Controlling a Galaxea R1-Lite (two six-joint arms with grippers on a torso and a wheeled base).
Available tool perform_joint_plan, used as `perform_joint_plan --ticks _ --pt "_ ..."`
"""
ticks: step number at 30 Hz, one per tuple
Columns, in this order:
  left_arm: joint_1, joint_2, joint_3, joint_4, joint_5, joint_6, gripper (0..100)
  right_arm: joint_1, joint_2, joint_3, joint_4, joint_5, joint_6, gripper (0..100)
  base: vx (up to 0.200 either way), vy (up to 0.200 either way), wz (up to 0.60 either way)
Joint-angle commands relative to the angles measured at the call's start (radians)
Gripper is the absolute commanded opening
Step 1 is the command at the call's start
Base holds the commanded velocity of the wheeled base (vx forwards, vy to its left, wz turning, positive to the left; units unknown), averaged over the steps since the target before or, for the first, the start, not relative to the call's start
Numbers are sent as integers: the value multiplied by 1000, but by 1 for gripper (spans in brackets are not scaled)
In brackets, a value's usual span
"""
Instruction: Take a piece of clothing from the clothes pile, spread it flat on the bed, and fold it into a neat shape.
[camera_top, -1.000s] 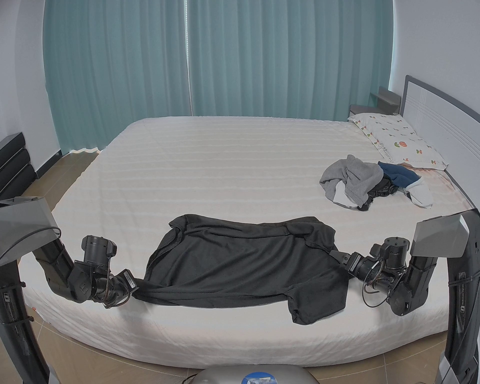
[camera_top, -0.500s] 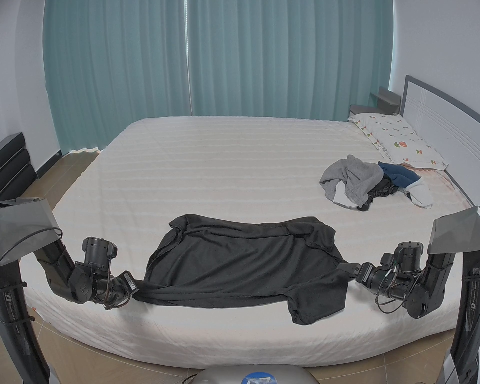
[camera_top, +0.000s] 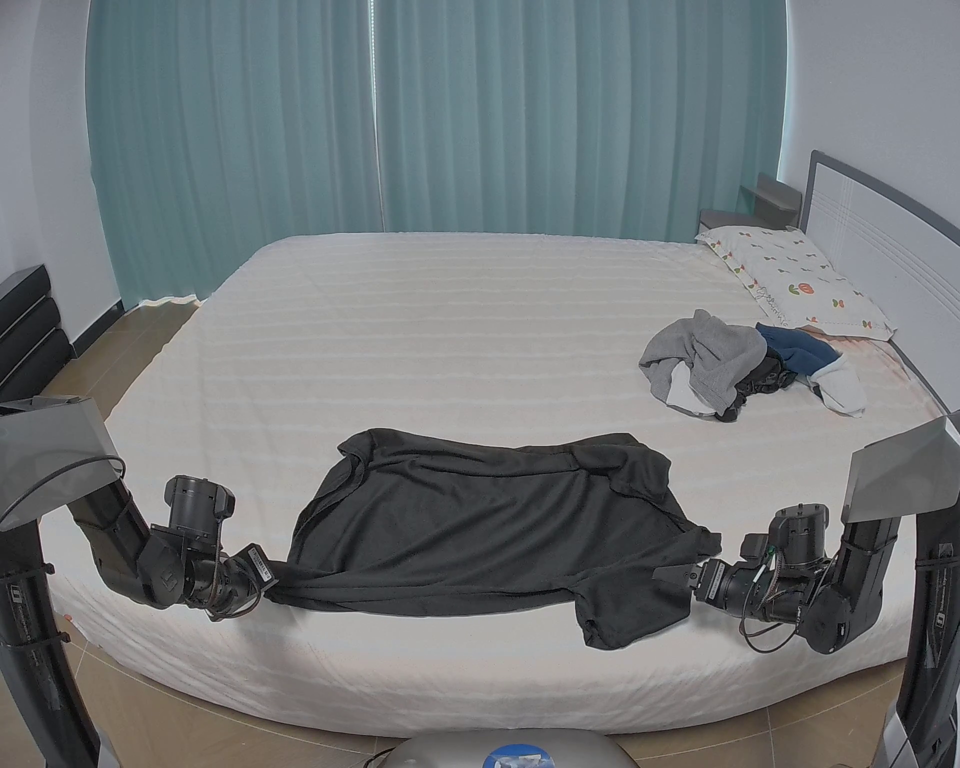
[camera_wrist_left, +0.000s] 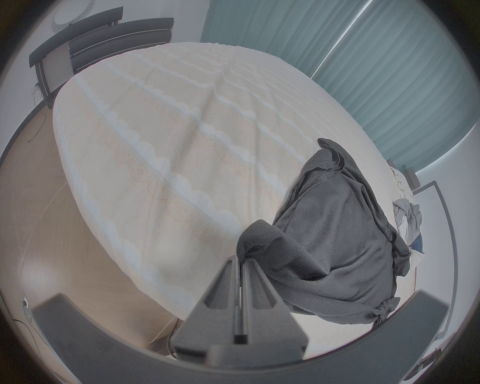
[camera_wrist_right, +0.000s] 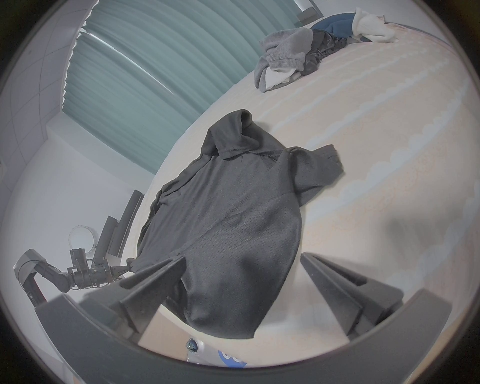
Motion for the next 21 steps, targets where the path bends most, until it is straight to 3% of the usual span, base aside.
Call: perform_joint_plan --ticks 1,12,21 --pt "-1 0 0 0 -1 0 0 5 30 -25 3 1 -1 0 0 0 0" --pt "-1 2 -5 0 0 -1 0 -4 51 -111 10 -17 11 0 0 0 0" --pt "-1 8 -8 -2 0 -3 0 0 68 -188 -10 -36 71 0 0 0 0"
